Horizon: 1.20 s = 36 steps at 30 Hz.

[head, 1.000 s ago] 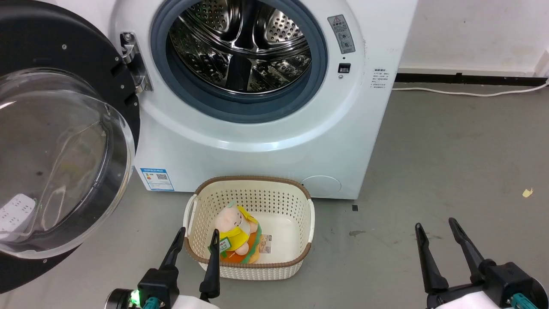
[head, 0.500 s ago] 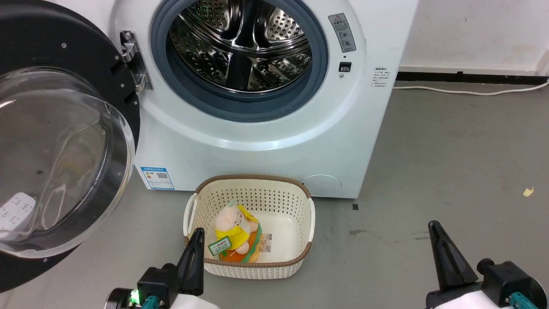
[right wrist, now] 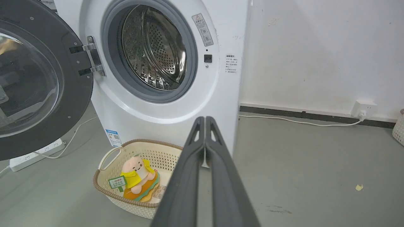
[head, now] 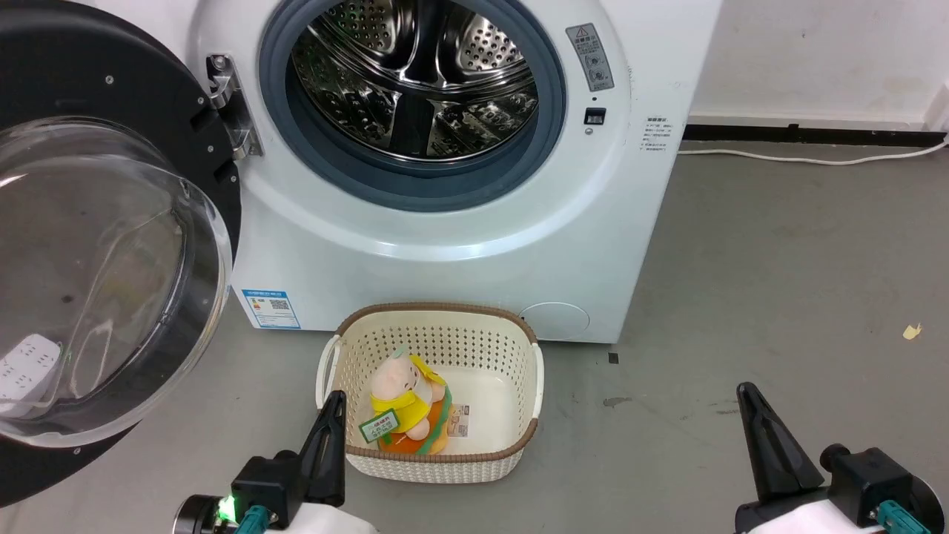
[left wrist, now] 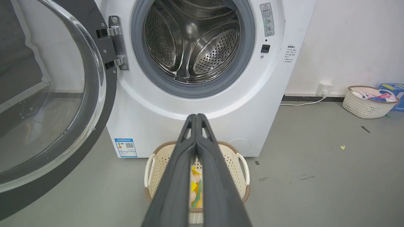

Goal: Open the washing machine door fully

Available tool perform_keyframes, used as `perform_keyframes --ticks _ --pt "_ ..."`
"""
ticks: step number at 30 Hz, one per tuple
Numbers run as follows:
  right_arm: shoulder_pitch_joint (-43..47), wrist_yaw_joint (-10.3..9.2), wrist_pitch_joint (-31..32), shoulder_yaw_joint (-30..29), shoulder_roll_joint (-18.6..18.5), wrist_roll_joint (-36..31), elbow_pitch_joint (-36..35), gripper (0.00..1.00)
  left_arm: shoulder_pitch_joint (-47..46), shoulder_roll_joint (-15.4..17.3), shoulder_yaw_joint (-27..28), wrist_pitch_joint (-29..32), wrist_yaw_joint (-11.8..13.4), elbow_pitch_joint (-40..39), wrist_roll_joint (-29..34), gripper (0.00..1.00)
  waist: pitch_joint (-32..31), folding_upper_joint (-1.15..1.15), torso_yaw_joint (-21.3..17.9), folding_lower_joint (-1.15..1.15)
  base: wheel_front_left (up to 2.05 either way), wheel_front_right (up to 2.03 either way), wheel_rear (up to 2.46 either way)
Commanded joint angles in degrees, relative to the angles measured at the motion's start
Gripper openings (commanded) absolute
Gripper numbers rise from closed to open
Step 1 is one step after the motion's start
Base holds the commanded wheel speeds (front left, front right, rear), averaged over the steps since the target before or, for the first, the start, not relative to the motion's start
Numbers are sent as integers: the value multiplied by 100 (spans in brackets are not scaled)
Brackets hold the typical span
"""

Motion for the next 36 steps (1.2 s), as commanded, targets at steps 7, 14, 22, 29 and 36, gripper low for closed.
perform_keyframes --ticks 7,14,22,29,36 --pt "-58 1 116 -6 14 -58 -51 0 -21 -29 90 111 -51 -74 87 0 -4 0 -14 0 0 0 0" --pt "-76 2 198 -7 17 -87 -70 0 -27 -38 149 193 -68 -115 135 0 -8 0 -26 0 0 0 0" --pt "-96 2 293 -9 21 -120 -92 0 -33 -47 217 287 -86 -162 191 0 -12 0 -40 0 0 0 0" --pt "-111 2 363 -10 24 -144 -108 0 -37 -55 268 357 -99 -197 232 0 -15 0 -51 0 0 0 0" --pt "-128 2 446 -11 28 -172 -127 0 -43 -63 328 439 -116 -238 281 0 -18 0 -63 0 0 0 0"
